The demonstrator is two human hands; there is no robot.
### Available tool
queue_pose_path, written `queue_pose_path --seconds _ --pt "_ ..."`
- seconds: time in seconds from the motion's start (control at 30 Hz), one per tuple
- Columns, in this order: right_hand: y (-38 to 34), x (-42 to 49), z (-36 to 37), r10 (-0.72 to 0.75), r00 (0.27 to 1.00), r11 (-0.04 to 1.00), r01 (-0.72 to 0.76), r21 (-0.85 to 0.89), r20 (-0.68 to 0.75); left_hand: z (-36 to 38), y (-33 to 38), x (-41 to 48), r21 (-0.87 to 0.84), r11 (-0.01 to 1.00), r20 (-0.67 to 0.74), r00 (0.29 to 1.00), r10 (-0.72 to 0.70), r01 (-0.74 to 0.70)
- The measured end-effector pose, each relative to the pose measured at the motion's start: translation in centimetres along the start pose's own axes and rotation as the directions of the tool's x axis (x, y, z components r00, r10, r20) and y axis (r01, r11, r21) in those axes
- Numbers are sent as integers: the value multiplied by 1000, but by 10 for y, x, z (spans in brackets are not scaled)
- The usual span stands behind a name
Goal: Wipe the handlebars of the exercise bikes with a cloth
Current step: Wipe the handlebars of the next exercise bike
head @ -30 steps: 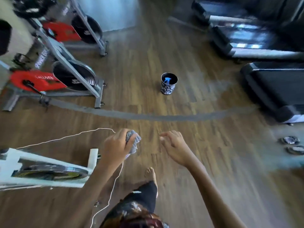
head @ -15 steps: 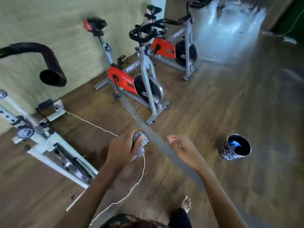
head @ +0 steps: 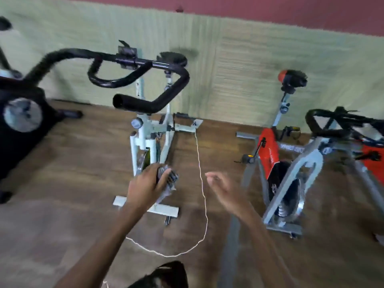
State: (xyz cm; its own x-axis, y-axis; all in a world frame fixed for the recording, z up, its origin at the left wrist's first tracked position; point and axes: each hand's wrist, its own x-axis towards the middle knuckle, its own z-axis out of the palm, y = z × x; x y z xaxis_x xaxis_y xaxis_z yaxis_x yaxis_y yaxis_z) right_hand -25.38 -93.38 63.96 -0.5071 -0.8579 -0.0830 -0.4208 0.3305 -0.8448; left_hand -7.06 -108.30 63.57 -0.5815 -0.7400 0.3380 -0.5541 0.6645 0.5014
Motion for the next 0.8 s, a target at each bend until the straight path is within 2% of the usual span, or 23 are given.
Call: queue_pose_path --seconds 0.1,0.2,0.3,0.37,0.43,0.5,0.63,0.8 --pt "-16 41 -3 -183 976 983 184 0 121 -3 -1 1 53 985 -89 983 -158 163" --pt "-32 81 -3 -243 919 967 256 -2 311 -8 -7 4 41 948 -203 932 -301 315" --pt "-50 117 -2 -359 866 926 377 17 347 -23 -11 15 2 917 -329 866 -376 399" --pt "-69 134 -6 -449 812 883 468 45 374 -38 -11 21 -77 892 -437 788 -432 446" --pt "-91 154 -13 -546 752 829 549 106 370 -54 -8 28 -154 871 -541 698 -469 466" --pt "-117 167 -19 -652 696 754 637 160 302 -70 -3 34 -232 863 -625 612 -485 448" --pt "-152 189 -25 -776 610 630 737 246 160 -98 19 53 -261 885 -743 505 -439 386" --pt "-158 224 -18 -782 580 623 727 289 227 -111 42 81 -308 885 -807 397 -438 351"
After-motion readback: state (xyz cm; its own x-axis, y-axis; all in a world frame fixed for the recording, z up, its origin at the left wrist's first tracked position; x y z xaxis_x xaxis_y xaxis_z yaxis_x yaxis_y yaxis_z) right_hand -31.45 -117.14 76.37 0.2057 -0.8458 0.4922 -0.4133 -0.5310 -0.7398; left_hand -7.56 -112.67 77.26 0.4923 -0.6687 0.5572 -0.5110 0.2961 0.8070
